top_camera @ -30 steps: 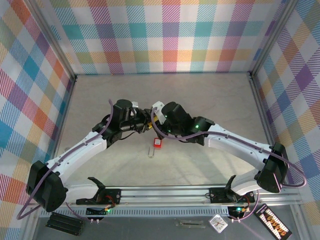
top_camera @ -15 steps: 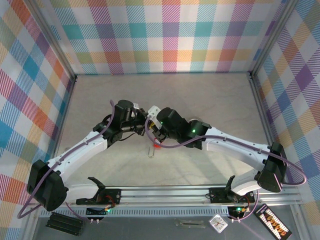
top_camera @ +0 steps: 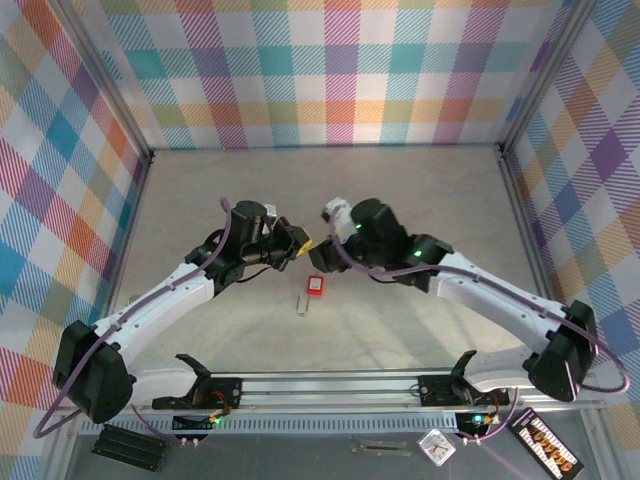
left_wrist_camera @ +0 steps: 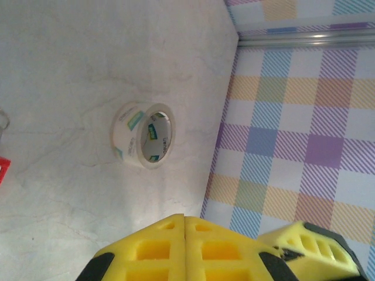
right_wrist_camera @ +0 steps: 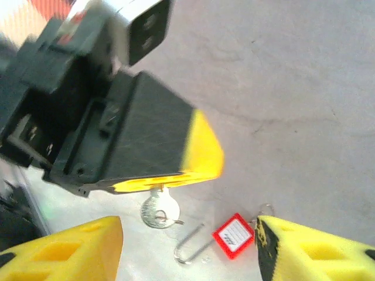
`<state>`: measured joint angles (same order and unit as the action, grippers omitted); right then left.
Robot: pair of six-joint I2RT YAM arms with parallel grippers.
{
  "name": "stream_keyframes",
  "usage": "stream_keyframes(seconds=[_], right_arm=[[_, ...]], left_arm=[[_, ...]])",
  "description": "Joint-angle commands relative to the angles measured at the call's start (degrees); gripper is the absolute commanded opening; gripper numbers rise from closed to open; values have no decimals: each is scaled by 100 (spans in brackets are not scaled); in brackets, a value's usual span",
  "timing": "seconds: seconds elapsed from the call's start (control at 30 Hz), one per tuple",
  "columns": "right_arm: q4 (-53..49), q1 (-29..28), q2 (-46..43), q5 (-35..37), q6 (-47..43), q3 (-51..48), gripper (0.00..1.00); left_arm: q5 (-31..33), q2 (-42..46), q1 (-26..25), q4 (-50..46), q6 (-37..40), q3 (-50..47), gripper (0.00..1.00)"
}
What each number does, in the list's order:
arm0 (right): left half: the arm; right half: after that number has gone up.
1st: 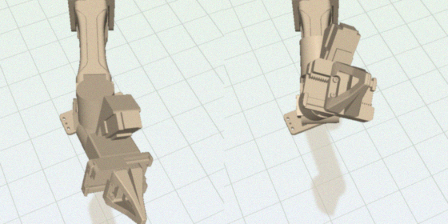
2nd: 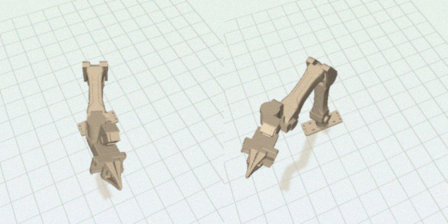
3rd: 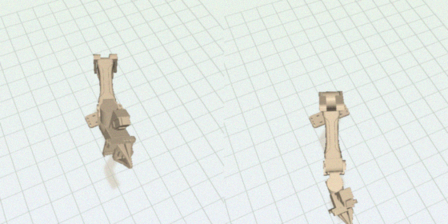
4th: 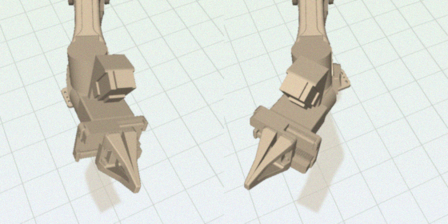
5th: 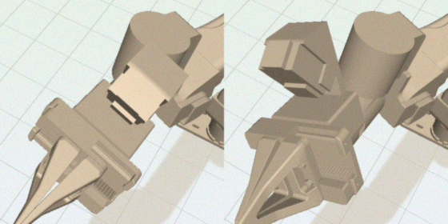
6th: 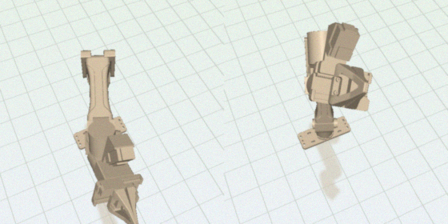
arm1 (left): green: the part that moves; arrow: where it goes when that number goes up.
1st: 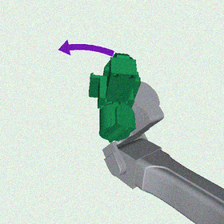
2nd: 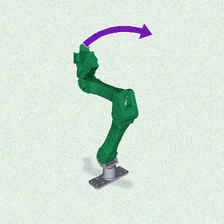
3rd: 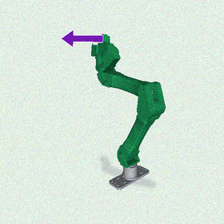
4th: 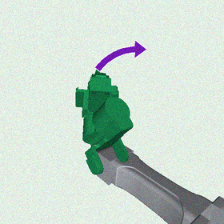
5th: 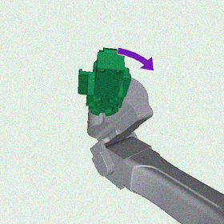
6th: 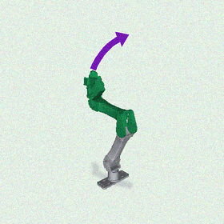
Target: Unlock with the key
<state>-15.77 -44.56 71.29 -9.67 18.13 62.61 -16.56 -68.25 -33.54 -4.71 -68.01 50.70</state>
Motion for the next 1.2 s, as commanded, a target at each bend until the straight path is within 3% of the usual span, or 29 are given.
stream_keyframes(seconds=[0.0,0.1,0.27,0.37,0.67,0.97,1.17], right_arm=[[576,161,-115,-1015,1076,-179,73],[1299,471,-154,-1432,1852,-560,77],[3738,615,317,-2441,3604,-1267,75],[4921,615,595,-2534,4302,-1537,73],[6346,334,1241,-2567,4964,-1591,64],[6685,264,1383,-2549,5185,-1576,42],[6772,180,1491,-2540,5218,-1552,33]], left_arm=[[288,298,50,510,345,-179,0],[387,413,49,740,520,-283,0],[565,745,40,1401,685,-573,0],[688,929,32,1552,794,-665,0],[830,981,-46,2030,693,-884,0],[1009,1024,-89,2079,701,-920,0],[1046,1024,-100,2176,692,-941,0]])
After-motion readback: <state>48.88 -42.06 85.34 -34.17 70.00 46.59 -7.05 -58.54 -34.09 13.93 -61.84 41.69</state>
